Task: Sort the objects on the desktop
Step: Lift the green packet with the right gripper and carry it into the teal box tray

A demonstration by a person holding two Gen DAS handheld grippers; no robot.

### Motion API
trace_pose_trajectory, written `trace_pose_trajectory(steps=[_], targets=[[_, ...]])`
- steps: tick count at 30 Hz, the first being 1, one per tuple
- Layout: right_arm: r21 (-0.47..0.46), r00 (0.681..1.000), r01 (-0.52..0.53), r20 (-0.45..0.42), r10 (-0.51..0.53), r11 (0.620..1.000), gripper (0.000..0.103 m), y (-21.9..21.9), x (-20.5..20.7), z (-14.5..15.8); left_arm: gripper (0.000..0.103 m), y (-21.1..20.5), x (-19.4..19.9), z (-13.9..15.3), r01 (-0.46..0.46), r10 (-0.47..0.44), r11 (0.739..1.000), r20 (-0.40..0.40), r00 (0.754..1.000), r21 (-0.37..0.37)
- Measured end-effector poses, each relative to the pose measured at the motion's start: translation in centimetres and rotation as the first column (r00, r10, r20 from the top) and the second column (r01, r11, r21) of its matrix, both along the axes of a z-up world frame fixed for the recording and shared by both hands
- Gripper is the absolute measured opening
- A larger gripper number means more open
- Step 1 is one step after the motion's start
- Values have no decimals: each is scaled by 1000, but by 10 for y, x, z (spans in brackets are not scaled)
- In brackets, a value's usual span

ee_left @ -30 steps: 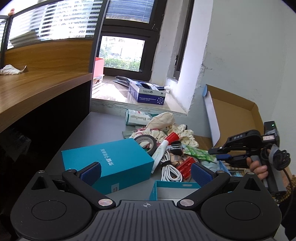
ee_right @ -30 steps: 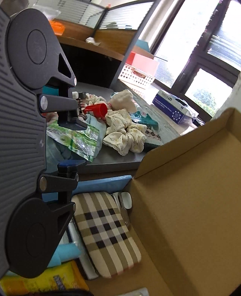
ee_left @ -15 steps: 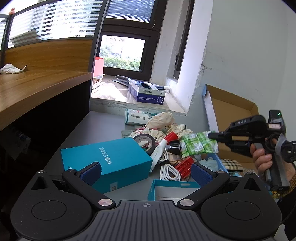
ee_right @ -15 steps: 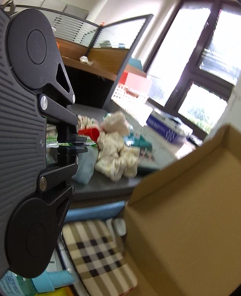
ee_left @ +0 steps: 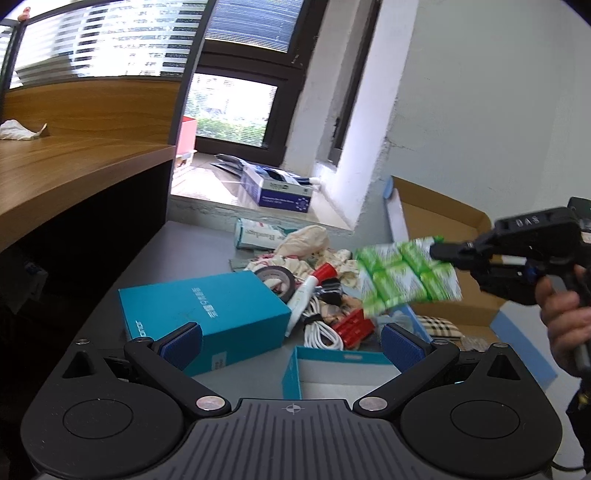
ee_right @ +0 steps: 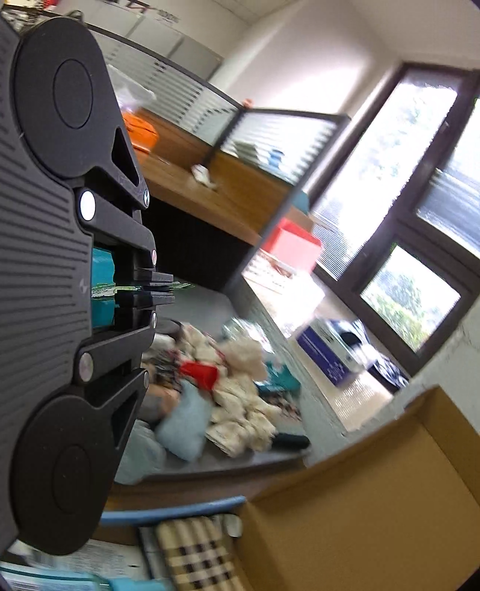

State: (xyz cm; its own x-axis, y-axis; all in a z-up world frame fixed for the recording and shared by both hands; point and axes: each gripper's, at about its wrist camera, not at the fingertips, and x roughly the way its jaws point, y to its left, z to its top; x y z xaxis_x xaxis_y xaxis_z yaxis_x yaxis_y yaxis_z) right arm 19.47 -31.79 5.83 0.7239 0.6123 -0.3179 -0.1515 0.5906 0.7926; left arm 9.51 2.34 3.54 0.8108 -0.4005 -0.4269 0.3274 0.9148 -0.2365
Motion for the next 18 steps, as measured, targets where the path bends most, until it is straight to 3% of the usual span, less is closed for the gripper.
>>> trace_pose_trajectory(steps=[8, 18], targets=[[-34, 996, -46, -78, 43, 998, 4, 18, -45, -19, 103, 3, -15, -8, 28, -28, 1000, -7, 1000, -10], [-46, 967, -22, -253, 10, 999, 4, 23, -38, -74, 103, 9, -24, -10, 10, -11, 1000, -11, 1000, -17]])
